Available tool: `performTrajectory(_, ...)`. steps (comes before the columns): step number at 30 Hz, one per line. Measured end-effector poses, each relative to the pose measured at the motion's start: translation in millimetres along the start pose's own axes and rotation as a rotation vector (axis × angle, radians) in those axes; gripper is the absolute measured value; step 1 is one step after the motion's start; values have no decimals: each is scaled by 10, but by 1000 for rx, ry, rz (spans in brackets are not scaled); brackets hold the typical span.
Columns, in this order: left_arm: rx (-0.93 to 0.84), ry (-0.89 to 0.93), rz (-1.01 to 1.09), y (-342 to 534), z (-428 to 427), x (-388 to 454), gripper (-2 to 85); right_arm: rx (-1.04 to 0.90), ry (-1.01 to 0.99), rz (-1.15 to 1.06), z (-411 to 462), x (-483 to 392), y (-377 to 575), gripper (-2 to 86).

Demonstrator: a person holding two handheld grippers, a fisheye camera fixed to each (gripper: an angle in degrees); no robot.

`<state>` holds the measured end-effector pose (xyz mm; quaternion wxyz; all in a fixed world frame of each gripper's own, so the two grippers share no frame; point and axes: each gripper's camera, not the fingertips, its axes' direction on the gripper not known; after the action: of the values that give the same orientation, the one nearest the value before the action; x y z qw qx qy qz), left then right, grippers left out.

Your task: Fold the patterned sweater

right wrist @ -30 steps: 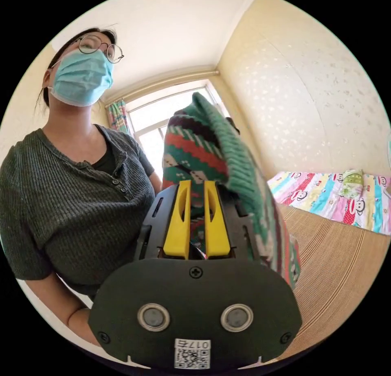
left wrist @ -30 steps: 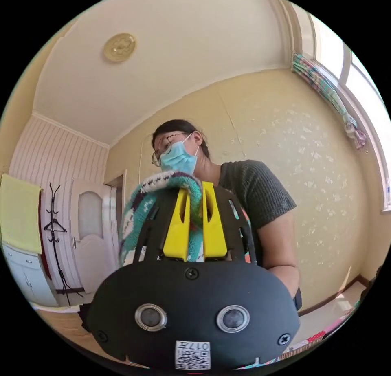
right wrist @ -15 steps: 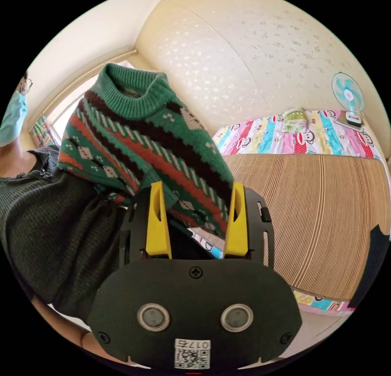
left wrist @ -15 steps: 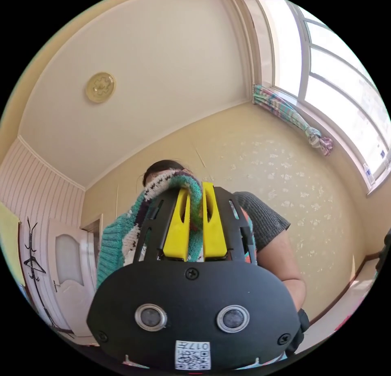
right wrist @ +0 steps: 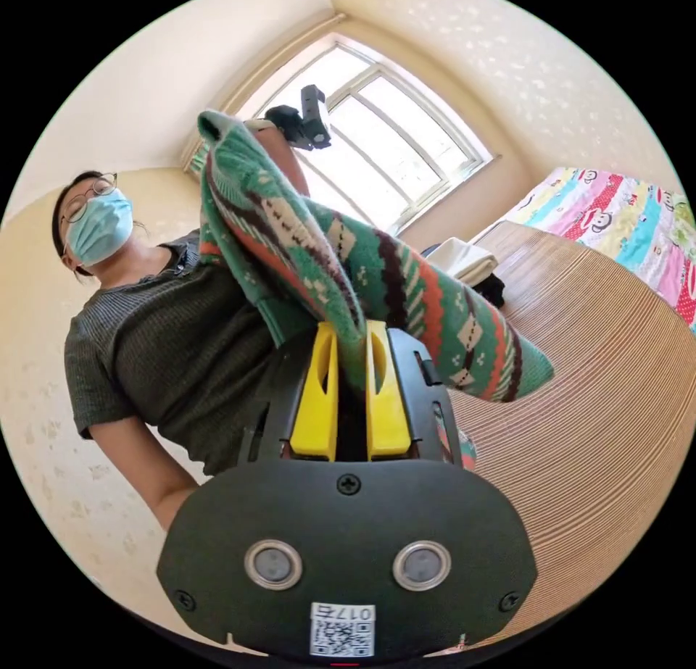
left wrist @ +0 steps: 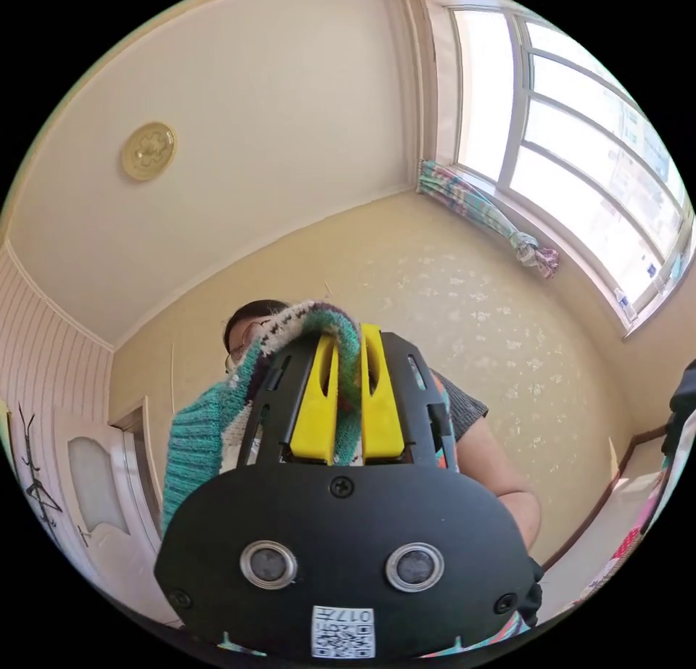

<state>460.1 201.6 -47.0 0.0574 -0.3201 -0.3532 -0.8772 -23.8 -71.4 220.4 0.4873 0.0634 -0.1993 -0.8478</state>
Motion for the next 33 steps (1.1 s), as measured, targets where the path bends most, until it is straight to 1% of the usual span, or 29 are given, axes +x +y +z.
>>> performTrajectory(2, -73, -118, 24, -116, 100, 216, 53, 75, 50, 36, -166, -102, -10, 53)
performTrajectory(3, -95, -157, 29, -153, 127, 285, 53, 132, 113, 53, -327, -218, -39, 47)
performTrajectory(5, -203, -349, 30, -322, 242, 570, 53, 215, 246, 25, -584, -512, -118, 39)
performTrajectory(6, -239, -412, 23, -364, 275, 637, 53, 284, 360, -8, -767, -773, -167, 36)
performTrajectory(7, -309, -551, 6, -438, 342, 763, 54, 354, 455, -35, -946, -1044, -209, 34)
performTrajectory(8, -373, -699, -13, -483, 412, 861, 54, 383, 501, -42, -1024, -1179, -230, 33)
performTrajectory(9, -403, -769, -34, -495, 440, 882, 54, 400, 636, -17, -1109, -1424, -304, 31)
performTrajectory(10, -461, -910, -121, -513, 470, 861, 54, 405, 780, -7, -1110, -1658, -387, 30)
performTrajectory(11, -505, -1035, -218, -509, 464, 799, 53, 412, 848, -8, -1097, -1774, -421, 30)
performTrajectory(12, -520, -1089, -264, -501, 448, 765, 53, 425, 970, -16, -1061, -1992, -475, 29)
performTrajectory(13, -550, -1177, -355, -476, 400, 688, 52, 430, 1059, -26, -1022, -2189, -518, 29)
performTrajectory(14, -592, -1257, -436, -432, 350, 608, 51, 437, 1098, -32, -1001, -2278, -530, 29)
performTrajectory(15, -620, -1304, -475, -402, 326, 567, 50, 463, 1172, -37, -959, -2441, -538, 29)
performTrajectory(16, -680, -1411, -547, -323, 277, 489, 49, 495, 1228, -36, -923, -2581, -533, 30)
performTrajectory(17, -734, -1507, -616, -225, 224, 410, 48, 516, 1245, -36, -910, -2646, -524, 30)
performTrajectory(18, -754, -1555, -650, -165, 193, 369, 47, 566, 1263, -37, -890, -2774, -493, 30)
performTrajectory(19, -801, -1653, -727, -13, 121, 266, 46, 615, 1267, -48, -877, -2899, -452, 30)
performTrajectory(20, -845, -1701, -780, 162, 72, 149, 45, 640, 1271, -52, -873, -2963, -428, 31)
performTrajectory(21, -852, -1704, -783, 243, 67, 98, 45, 697, 1294, -57, -871, -3103, -370, 31)
performTrajectory(23, -799, -1603, -656, 464, 225, -43, 44, 798, 1341, -74, -885, -3351, -249, 30)
performTrajectory(25, -724, -1572, -564, 511, 391, -131, 43, 942, 1380, -111, -921, -3698, -71, 30)
performTrajectory(27, -630, -1661, -487, 431, 567, -194, 43, 1045, 1357, -175, -940, -3936, 52, 30)
performTrajectory(28, -579, -1759, -421, 339, 720, -233, 44, 1113, 1344, -227, -928, -4072, 113, 30)
performTrajectory(29, -563, -1838, -332, 245, 916, -289, 44, 1148, 1341, -246, -918, -4129, 134, 30)
performTrajectory(30, -556, -1875, -280, 197, 1017, -315, 45, 1206, 1341, -274, -894, -4219, 149, 30)
performTrajectory(32, -494, -2016, -104, 8, 1358, -397, 44, 1248, 1352, -295, -865, -4296, 90, 31)
performTrajectory(33, -476, -2050, -60, -36, 1430, -410, 45, 1255, 1365, -307, -852, -4310, 13, 31)
